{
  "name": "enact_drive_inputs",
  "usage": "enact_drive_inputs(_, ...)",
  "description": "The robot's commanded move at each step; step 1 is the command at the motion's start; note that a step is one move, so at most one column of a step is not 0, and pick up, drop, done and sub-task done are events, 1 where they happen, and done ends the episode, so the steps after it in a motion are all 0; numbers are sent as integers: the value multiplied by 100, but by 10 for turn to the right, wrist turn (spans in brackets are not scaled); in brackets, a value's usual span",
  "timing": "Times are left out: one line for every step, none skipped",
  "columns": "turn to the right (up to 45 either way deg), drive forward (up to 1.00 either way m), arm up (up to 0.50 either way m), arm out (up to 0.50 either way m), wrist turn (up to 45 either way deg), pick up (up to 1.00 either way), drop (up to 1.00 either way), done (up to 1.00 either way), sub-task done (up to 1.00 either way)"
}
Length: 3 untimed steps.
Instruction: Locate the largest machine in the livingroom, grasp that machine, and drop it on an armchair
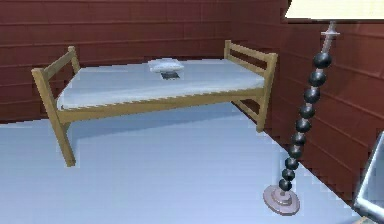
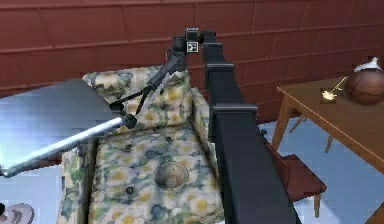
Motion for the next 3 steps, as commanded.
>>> enact_drive_inputs(0, 0, 0, 0, 450, 0, 0, 0, 0)
enact_drive_inputs(0, 0, 0, 0, 390, 0, 0, 0, 0)
enact_drive_inputs(0, 0, -38, 0, 0, 0, 0, 0, 0)
